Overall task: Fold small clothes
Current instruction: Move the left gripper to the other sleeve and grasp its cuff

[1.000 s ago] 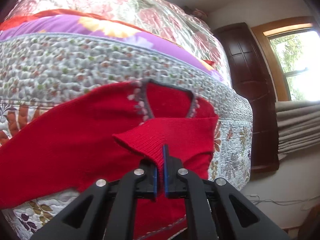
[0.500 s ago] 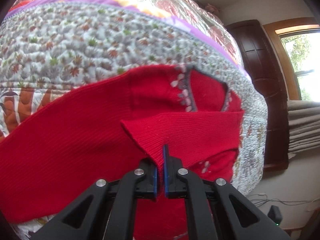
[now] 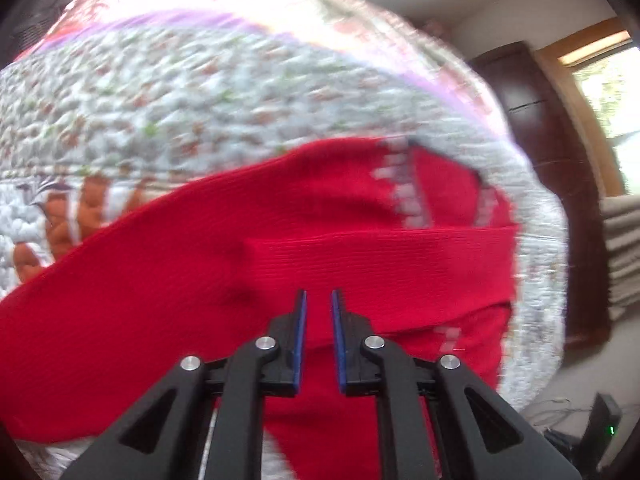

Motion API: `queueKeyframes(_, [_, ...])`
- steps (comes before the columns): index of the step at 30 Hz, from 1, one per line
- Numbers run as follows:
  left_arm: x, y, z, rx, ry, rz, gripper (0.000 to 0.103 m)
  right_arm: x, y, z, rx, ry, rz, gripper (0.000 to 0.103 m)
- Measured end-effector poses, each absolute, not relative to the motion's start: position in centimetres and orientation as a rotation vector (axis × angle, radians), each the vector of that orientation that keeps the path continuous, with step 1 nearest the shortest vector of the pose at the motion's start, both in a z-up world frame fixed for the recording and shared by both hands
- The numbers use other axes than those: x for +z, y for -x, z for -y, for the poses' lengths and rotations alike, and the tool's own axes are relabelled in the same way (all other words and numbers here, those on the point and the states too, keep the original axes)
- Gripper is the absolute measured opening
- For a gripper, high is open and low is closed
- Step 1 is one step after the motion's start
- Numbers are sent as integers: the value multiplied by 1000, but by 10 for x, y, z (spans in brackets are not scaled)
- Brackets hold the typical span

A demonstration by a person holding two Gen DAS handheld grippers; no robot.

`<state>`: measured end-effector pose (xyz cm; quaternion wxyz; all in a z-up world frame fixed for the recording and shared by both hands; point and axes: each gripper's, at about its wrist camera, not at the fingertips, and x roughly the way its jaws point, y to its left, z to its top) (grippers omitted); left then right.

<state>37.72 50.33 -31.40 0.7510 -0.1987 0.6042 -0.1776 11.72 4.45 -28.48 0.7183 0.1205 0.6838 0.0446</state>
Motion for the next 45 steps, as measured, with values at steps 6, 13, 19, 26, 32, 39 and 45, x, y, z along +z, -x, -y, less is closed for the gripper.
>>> queueKeyframes(6, [-349, -380, -480, -442, 465, -1381, 35, -262, -157, -55, 117, -189, -1468, 66])
queueKeyframes(13, [-383, -374, -498, -390, 572, -1412, 27, -227, -188, -61, 150, -81, -1368, 75])
queueKeyframes(19, [-368, -365, -523, -311, 593, -1366, 38, -199, -203, -65, 180, -35, -1284, 76])
queueKeyframes(26, [-330, -330, -563, -156, 640, -1275, 75, -181, -212, -77, 231, 4, -1221, 81])
queueKeyframes(32, [-311, -261, -634, 8, 800, -1175, 83, -181, -223, -100, 275, 50, -1207, 83])
queueKeyframes(39, [-330, -184, -742, 273, 992, -1097, 83, -187, -240, -137, 324, 71, -1213, 85])
queueKeyframes(45, [-339, -132, -828, 489, 1123, -966, 83, -196, -248, -175, 363, 88, -1243, 85])
